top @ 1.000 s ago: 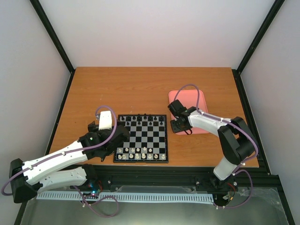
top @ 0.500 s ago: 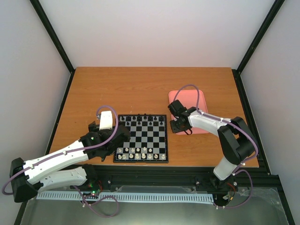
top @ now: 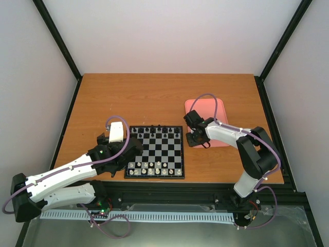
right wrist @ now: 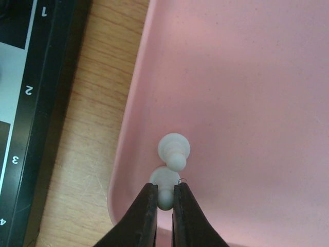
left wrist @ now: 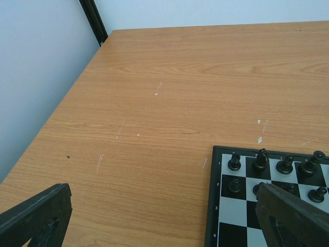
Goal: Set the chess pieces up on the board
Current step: Pick up the chess piece from the storage box.
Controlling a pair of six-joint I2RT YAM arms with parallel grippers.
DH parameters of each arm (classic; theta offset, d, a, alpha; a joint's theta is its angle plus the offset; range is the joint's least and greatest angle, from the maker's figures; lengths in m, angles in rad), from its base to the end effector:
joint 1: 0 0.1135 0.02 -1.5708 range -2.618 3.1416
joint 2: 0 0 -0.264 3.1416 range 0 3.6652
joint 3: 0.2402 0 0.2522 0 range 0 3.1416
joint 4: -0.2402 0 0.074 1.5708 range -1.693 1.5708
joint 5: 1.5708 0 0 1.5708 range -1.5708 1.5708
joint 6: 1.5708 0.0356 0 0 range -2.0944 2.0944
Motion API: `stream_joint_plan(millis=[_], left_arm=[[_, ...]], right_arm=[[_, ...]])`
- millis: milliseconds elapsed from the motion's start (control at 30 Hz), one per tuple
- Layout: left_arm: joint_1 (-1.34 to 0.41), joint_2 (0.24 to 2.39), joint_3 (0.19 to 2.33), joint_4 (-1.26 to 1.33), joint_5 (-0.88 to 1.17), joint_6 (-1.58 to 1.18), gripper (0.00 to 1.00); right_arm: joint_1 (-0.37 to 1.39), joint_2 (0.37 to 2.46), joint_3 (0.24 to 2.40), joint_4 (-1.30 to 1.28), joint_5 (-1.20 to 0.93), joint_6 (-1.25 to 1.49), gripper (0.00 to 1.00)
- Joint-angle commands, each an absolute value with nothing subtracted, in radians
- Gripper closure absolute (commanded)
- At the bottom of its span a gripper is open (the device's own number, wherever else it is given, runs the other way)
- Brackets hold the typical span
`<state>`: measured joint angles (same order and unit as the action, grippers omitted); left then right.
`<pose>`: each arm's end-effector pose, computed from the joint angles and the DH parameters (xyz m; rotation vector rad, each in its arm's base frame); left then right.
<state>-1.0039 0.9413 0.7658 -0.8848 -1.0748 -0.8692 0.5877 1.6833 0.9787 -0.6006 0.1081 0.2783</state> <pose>0.1127 -0.1187 0.2639 -0.1745 2.0027 0.2839 0.2550 0.1653 0.1573 -0.4196 2.8246 0.0198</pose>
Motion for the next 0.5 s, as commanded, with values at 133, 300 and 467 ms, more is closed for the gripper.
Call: stream_joint_plan(millis=[133, 300, 467], left_arm=[[-0.999, 0.933, 0.801, -0.897, -1.104, -0.886, 0.00], [-0.999, 0.930, 0.803, -0.899, -1.103, -0.888, 0.00], [-0.999, 0.929, 0.802, -0.899, -1.103, -0.887, 0.00]], right_arm=[[0.574, 1.644, 0.986, -0.609, 0.099, 0.282, 0.97], [0.574, 1.574, 1.002, -0.655, 0.084, 0.286, 0.97], [0.574, 1.513, 1.025, -0.706, 0.077, 0.280, 0.97]])
